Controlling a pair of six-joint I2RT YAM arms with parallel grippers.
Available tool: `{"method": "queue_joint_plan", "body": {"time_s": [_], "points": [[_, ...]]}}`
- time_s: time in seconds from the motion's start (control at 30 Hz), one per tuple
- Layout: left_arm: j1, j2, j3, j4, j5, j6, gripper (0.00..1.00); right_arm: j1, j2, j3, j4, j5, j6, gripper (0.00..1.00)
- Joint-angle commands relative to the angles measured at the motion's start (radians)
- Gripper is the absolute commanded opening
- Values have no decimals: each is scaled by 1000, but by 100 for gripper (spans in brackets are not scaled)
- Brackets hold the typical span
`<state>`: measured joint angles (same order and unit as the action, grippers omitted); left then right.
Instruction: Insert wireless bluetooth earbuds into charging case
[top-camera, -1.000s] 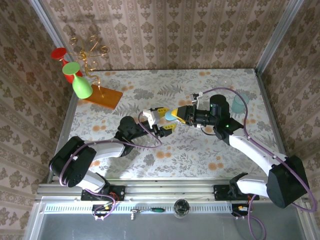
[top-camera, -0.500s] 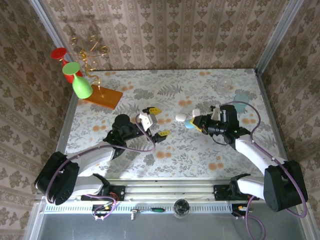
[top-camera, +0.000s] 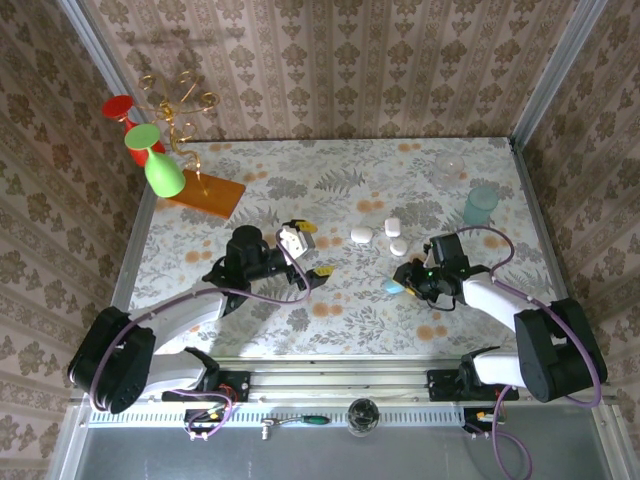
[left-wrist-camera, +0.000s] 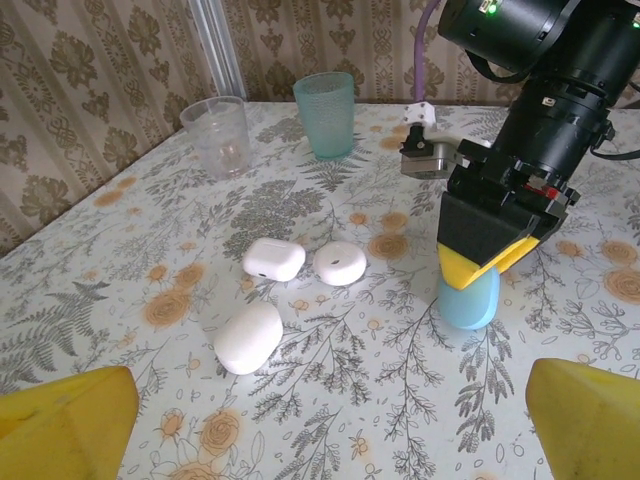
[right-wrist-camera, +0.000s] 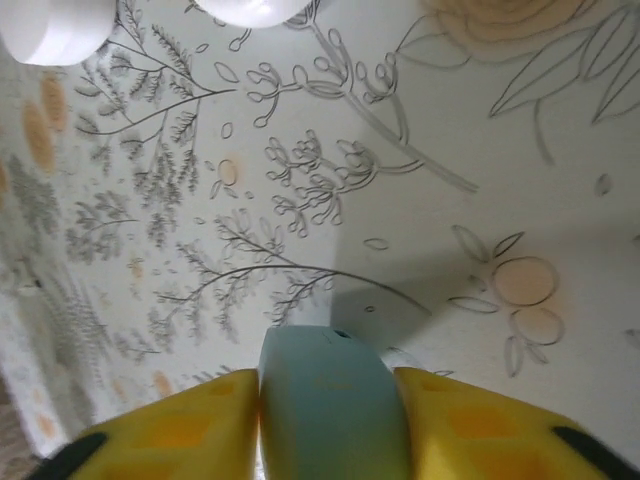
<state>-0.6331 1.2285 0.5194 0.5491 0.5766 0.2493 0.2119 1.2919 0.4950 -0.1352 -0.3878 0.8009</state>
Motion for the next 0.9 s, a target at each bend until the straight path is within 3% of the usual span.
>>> {"method": "queue_joint_plan", "body": {"time_s": [0.0,0.23,0.53,0.87], "points": [[9,-42,9,-13,-31,11,100,1,-30,73,-110,111,-88,52],[35,-58,-34,40,-82,-71,100,75,41,320,-290,275,-373,65],[78,-114,-102,81,-119,-157,100,211,414,718,-447,286,-898,82],[84,-207,-139,26,-164,-161,100,216,675,938,-501,265,-1034,85]]}}
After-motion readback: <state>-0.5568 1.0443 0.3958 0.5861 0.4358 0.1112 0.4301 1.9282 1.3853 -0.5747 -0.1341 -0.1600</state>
